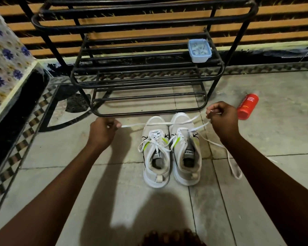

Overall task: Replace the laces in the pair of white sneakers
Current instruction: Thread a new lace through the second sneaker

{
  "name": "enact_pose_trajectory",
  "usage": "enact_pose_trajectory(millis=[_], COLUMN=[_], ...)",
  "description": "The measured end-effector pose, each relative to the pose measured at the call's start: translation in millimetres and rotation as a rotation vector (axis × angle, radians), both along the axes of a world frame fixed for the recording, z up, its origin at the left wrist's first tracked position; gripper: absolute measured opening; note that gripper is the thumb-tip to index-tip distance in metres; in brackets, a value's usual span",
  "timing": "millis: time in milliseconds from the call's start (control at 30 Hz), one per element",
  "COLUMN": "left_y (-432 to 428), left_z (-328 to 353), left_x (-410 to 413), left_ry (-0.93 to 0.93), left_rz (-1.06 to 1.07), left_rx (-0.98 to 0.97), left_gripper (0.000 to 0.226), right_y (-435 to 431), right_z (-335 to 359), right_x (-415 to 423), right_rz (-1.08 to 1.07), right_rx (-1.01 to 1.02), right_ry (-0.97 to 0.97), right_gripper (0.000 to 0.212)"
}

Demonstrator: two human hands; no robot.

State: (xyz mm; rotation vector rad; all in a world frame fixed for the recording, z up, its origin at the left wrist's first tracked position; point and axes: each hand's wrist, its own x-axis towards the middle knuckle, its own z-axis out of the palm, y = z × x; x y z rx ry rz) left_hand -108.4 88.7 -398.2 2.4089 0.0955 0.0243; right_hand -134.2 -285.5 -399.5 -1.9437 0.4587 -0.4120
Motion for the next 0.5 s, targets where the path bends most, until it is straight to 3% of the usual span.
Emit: enact_pose_trajectory(millis=[100, 233, 300, 400, 500], left_y=[-46, -110, -136, -158, -169], left_z=[18, 44, 52, 62, 66], left_x=[-3, -7, -6, -4, -3], left_ry=[-0.082, -0.092, -0.135, -0.210, -0.235], left_rz=[-0.146, -0.345, -0.380, -0.395, -0.401], left_rx=[-0.165, -0.415, -0.411, -0.371, -0.364], left_gripper=[0.006, 0.018, 0.015, 0.017, 0.015], right_y=[0, 13, 19, 25, 19], right_z=[-6, 4, 15, 28, 32], right_x=[-4, -9, -8, -8, -8], right_rz=[0.008, 0.186, 0.403, 0.622, 0.620], right_rx=[-0.221, -0.348, -0.207, 0.267, 0.367], right_ry=[0.054, -0.109, -0.140, -0.077, -0.100], right_gripper=[0.016, 0.032, 0.043, 0.045, 0.032])
